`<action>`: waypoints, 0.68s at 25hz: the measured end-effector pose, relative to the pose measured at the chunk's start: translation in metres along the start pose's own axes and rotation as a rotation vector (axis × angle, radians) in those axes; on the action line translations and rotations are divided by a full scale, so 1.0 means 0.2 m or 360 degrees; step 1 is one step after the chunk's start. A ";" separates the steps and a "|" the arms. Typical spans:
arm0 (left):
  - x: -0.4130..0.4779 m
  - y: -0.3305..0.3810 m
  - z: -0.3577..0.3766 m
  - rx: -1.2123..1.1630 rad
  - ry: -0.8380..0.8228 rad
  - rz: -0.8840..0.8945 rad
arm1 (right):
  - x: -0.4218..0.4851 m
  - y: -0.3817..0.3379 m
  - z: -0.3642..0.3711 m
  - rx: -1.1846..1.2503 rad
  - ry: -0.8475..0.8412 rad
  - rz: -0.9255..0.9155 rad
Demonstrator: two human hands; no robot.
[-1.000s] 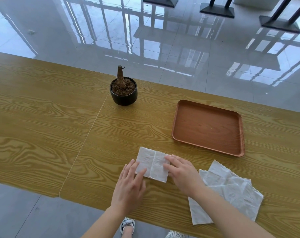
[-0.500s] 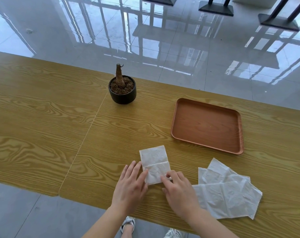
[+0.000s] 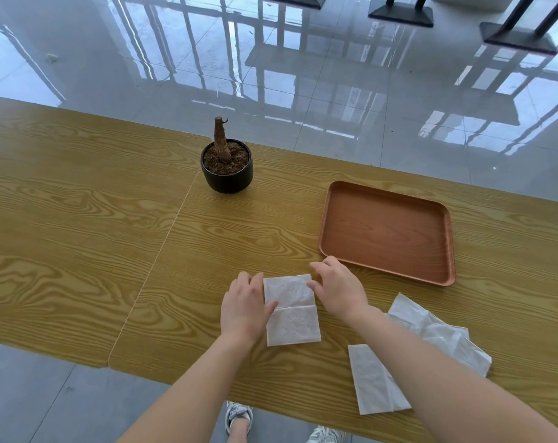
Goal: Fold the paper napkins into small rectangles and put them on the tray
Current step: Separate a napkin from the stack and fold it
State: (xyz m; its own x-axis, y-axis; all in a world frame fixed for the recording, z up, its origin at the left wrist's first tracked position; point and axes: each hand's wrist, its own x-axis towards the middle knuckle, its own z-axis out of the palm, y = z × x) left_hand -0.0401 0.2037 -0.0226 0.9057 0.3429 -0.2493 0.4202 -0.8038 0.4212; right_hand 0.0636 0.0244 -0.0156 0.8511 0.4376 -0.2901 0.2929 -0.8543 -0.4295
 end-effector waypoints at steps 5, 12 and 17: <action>0.07 0.01 -0.02 0.0014 -0.0123 -0.0037 | 0.03 0.01 0.02 -0.0139 -0.0022 -0.0098; 0.12 0.06 -0.03 -0.0388 -0.0080 -0.0184 | 0.05 0.02 0.01 0.0016 -0.0053 -0.0059; 0.15 0.07 -0.04 -0.0552 -0.0050 -0.0299 | 0.05 0.03 -0.01 0.0094 -0.0083 -0.0048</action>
State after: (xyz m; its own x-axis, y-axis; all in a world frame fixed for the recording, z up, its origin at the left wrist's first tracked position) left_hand -0.0069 0.2059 -0.0163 0.8114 0.4488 -0.3745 0.5772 -0.5147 0.6339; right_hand 0.0749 0.0242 -0.0197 0.8181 0.4780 -0.3196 0.2903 -0.8232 -0.4880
